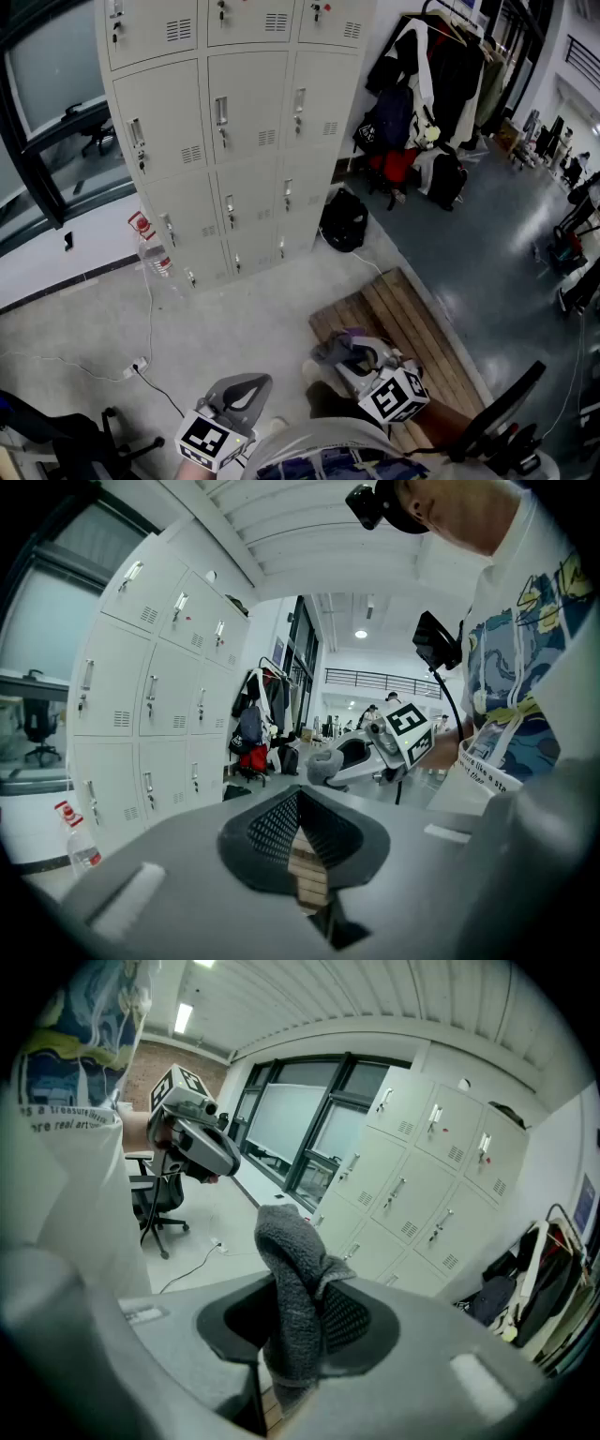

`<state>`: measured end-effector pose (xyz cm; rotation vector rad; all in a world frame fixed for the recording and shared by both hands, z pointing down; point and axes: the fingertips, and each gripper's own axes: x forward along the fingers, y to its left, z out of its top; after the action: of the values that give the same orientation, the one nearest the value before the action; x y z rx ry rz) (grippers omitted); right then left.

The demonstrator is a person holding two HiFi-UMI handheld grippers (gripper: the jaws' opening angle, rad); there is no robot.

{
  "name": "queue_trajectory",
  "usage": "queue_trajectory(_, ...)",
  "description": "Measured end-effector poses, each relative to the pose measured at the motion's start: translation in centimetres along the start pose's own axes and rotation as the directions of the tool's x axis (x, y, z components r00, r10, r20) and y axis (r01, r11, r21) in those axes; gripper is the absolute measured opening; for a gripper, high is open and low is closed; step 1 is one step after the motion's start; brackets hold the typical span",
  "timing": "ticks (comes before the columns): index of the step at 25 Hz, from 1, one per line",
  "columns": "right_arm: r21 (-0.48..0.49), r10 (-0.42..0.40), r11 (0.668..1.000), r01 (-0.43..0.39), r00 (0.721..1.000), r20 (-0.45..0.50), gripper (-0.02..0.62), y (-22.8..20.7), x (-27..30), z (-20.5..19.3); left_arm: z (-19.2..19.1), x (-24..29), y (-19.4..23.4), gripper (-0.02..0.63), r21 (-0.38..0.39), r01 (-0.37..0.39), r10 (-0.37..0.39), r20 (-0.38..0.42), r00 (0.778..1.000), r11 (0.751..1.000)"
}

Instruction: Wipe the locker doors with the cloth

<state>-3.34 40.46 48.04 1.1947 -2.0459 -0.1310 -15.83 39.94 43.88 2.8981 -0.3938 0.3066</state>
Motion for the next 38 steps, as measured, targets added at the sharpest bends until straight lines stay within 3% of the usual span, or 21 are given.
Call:
queue_trajectory(6,0.012,-0.017,1.0,0.017,0.999,0.036,0.112,-9.3,4.2,-2.6,1.7,6.7,4.3,0.002,0.007,-0.025,0.025,-0.012,1.0,1.0)
queue_trajectory(11,-0.011,0.015,1.0,-0.014,0.995,0.103,0.112,-20.2,10.6,-3.4,5.9,13.8,10.9,0.002,0.001,-0.131,0.131,-0.011,0.991,0.991)
queue_trajectory(18,-0.196,0.049,0.981,-0.012,0.982,0.184,0.115,-38.3,17.3,0.8,12.7,24.1,17.3,0.002,0.03,-0.185,0.185,-0.022,0.982,0.982)
queue_trajectory(20,-0.294,0.031,0.955,0.032,0.978,0.208,0.115,-43.1,19.0,3.0,14.3,26.4,18.6,0.002,0.037,-0.2,0.201,-0.015,0.979,0.979)
queue_trajectory(24,-0.461,-0.043,0.871,0.17,0.961,0.273,0.115,-51.1,22.4,9.4,16.5,29.7,21.3,0.002,0.058,-0.205,0.205,0.011,0.979,0.977)
queue_trajectory(30,-0.556,-0.16,0.748,0.364,0.91,0.381,0.115,-60.0,27.3,19.7,18.2,29.8,26.2,0.002,0.052,-0.204,0.202,0.044,0.978,0.978)
queue_trajectory(35,-0.581,-0.219,0.696,0.421,0.896,0.387,0.115,-63.9,30.3,24.8,18.8,28.6,30.0,0.002,0.052,-0.166,0.165,0.033,0.986,0.985)
queue_trajectory(38,-0.591,-0.249,0.683,0.428,0.898,0.363,0.115,-65.9,31.6,25.7,18.8,27.8,31.7,0.002,0.047,-0.146,0.145,0.027,0.989,0.988)
